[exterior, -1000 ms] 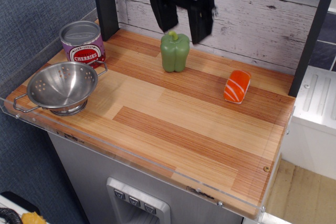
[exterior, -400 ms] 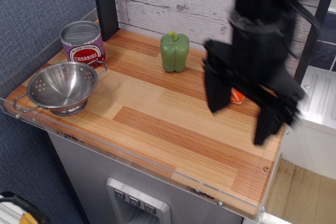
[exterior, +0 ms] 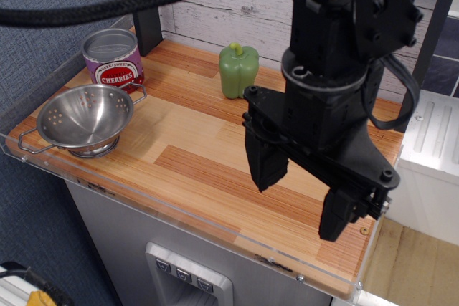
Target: Place the capsicum on the far end of the table
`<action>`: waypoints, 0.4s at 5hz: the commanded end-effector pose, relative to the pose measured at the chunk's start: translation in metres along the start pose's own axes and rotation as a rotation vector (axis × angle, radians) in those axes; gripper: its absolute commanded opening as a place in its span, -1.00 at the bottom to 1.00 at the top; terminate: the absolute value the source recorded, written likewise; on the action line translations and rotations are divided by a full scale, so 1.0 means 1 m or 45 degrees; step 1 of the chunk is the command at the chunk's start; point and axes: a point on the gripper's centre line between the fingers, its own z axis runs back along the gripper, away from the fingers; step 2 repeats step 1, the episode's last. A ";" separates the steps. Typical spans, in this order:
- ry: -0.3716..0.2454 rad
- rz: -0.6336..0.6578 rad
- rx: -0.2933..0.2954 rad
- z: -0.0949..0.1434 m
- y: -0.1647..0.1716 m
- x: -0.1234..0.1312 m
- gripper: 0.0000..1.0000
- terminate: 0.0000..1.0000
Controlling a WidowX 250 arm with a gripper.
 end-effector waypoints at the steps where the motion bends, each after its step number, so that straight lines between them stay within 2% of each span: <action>1: -0.032 -0.005 -0.003 0.008 0.000 -0.004 1.00 1.00; 2: -0.032 -0.005 -0.003 0.008 0.000 -0.004 1.00 1.00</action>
